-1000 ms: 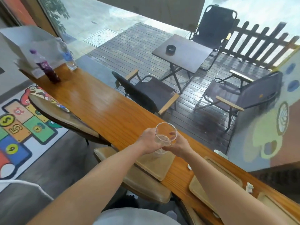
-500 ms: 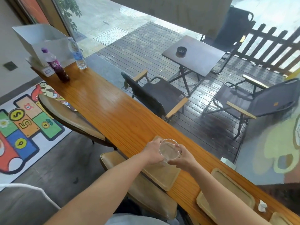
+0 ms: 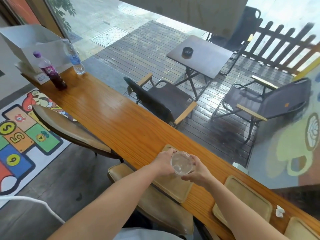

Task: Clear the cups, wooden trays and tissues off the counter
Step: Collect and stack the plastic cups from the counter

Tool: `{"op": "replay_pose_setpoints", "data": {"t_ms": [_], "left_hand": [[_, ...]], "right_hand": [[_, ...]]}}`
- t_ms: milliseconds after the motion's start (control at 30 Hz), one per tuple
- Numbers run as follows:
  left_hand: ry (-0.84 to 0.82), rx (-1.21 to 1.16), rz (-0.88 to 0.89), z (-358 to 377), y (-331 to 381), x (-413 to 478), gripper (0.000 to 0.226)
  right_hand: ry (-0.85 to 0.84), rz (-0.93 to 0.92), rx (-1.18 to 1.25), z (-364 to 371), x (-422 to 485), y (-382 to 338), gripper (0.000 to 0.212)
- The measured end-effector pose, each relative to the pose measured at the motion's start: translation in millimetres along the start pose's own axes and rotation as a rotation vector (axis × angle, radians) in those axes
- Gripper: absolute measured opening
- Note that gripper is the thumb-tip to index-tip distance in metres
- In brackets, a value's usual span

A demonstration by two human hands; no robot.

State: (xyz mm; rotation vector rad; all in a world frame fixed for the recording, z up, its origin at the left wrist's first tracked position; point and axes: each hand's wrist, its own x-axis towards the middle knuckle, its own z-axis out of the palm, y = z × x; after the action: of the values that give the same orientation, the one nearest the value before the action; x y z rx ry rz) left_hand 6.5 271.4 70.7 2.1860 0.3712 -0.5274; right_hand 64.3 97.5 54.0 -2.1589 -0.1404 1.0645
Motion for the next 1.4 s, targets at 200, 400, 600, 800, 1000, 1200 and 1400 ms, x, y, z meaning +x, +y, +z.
{"op": "replay_pose_setpoints", "data": {"t_ms": [200,400,600,800,1000,1200,1400], "left_hand": [[-0.029,-0.033,0.026,0.1,-14.4,3.3,0.075],[-0.064,0.004,-0.019,2.2,-35.3,13.4,0.078],[-0.045,-0.002,0.010,17.7,-53.3,24.8,0.076],[-0.048,-0.143,0.013,31.2,-65.0,35.1,0.088],[-0.034,-0.271,0.040,42.4,-71.0,41.4,0.082],[-0.059,-0.309,0.081,42.6,-63.0,36.4,0.077],[-0.126,-0.171,0.273,29.3,-12.0,18.9,0.085]], "right_hand": [[0.085,0.066,0.039,11.5,-7.8,11.9,0.099],[0.170,0.142,0.055,19.5,-13.3,27.4,0.103],[0.222,0.172,0.158,33.1,-9.1,44.9,0.099],[0.269,0.085,0.379,54.1,4.0,38.0,0.096],[0.297,0.016,0.534,71.5,12.6,35.9,0.090],[0.299,0.068,0.607,69.2,-8.8,30.6,0.082],[0.418,0.054,0.573,37.9,-51.8,18.0,0.088]]}}
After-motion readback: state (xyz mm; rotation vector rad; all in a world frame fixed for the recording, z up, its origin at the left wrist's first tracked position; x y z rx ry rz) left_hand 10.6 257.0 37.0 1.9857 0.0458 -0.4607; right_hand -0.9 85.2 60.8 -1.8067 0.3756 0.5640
